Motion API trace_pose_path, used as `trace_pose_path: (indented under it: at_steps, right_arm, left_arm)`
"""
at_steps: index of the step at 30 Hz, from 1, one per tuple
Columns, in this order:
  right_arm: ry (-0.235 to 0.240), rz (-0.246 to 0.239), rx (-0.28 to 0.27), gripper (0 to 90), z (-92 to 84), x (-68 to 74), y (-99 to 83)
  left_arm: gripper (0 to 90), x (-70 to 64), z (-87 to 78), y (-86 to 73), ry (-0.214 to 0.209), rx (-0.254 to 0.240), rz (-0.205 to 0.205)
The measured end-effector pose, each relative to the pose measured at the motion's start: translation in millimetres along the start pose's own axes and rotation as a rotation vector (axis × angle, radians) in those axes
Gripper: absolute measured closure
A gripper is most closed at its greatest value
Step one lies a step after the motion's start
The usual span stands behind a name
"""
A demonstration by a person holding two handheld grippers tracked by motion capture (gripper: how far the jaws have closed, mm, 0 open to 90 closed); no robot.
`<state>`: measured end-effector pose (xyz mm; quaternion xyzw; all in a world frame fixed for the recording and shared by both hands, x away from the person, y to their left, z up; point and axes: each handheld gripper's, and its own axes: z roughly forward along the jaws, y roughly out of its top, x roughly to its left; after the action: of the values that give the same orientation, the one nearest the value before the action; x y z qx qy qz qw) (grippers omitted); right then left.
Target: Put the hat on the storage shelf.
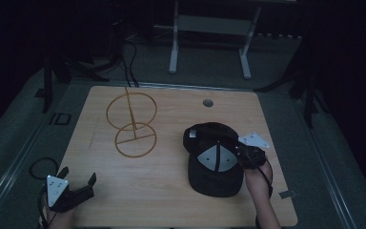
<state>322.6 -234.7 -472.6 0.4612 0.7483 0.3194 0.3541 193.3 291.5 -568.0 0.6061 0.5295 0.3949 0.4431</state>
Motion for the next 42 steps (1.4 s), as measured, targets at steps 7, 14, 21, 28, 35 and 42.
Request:
trace_pose_path:
  at_steps: [7,14,21,28,35,42]
  right_arm:
    - [0.047,0.02,-0.071,88.2,-8.4,2.4,9.9]
    - [0.118,0.05,-0.154,88.3,-26.2,4.2,35.0]
    - [0.122,0.039,-0.237,88.3,-46.4,6.1,56.3]
    - [0.129,0.039,-0.275,88.3,-58.7,4.5,71.1]
    - [0.168,0.039,-0.32,88.3,-71.2,9.3,83.2]
    - [0.186,0.013,-0.357,88.3,-84.3,16.3,93.0]
  left_arm:
    - [3.8,0.8,2.0,-0.1,-0.005,0.024,-0.001]
    - [4.4,-5.5,0.7,2.6,0.01,0.032,0.001]
    - [6.6,-28.1,-2.3,21.9,-0.147,0.062,-0.038]
    - [6.6,-60.4,-3.3,36.6,-0.333,0.105,0.002]
    - [7.3,-93.4,2.2,59.6,-0.467,0.099,0.025]
    - [8.0,-125.6,10.2,87.1,-0.542,0.09,0.103]
